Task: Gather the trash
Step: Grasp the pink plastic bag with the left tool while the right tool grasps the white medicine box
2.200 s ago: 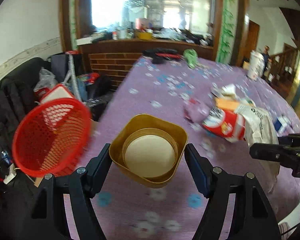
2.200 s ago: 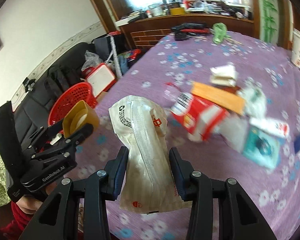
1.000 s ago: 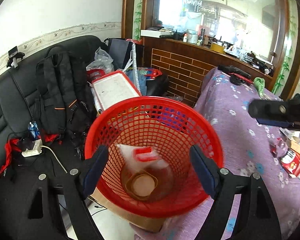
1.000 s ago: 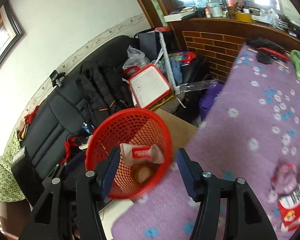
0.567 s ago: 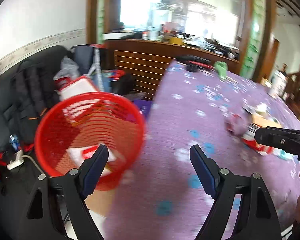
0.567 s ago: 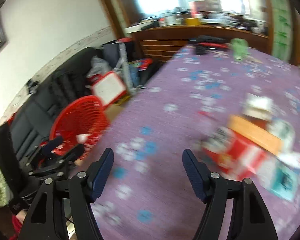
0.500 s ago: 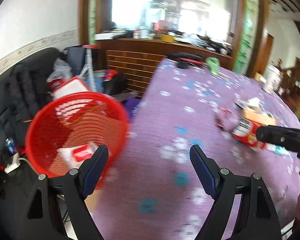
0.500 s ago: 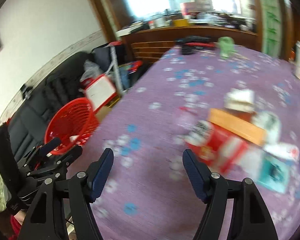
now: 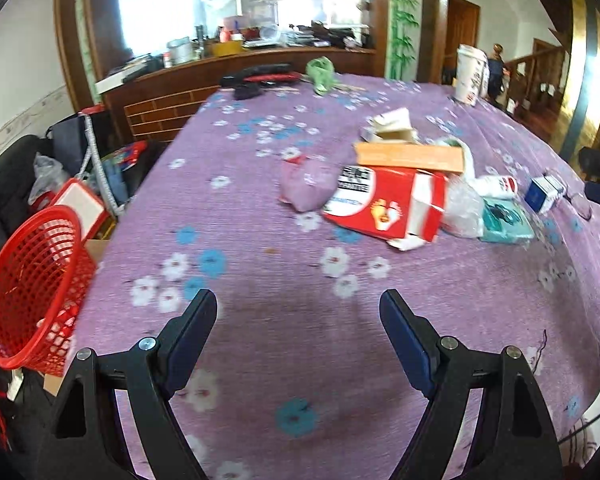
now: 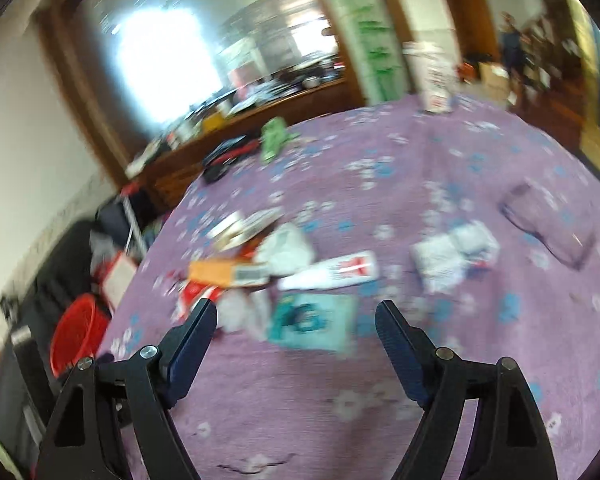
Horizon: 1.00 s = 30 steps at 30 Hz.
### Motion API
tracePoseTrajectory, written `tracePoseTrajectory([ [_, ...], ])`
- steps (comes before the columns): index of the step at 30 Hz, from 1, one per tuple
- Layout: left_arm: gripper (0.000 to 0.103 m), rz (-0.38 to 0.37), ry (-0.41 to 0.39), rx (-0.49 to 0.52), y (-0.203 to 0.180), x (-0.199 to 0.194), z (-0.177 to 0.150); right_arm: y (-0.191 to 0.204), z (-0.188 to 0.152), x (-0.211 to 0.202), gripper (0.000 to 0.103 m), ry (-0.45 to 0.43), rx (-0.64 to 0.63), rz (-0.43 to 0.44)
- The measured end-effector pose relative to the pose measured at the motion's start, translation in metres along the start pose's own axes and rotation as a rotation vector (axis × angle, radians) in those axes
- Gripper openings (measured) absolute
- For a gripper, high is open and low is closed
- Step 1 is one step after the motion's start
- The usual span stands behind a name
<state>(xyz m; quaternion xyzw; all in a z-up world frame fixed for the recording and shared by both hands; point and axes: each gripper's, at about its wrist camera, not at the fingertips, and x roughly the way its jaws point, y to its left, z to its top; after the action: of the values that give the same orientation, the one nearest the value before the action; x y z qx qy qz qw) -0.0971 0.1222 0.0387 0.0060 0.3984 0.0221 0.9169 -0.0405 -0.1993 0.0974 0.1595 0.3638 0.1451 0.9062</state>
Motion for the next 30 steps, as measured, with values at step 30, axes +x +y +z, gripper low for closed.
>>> tracePoseTrajectory([
  [30,0.045,-0.13,0.209,-0.313,0.025,0.115,0.098,-0.112,0.02,-0.005,0.082,0.101,0.305,-0.066],
])
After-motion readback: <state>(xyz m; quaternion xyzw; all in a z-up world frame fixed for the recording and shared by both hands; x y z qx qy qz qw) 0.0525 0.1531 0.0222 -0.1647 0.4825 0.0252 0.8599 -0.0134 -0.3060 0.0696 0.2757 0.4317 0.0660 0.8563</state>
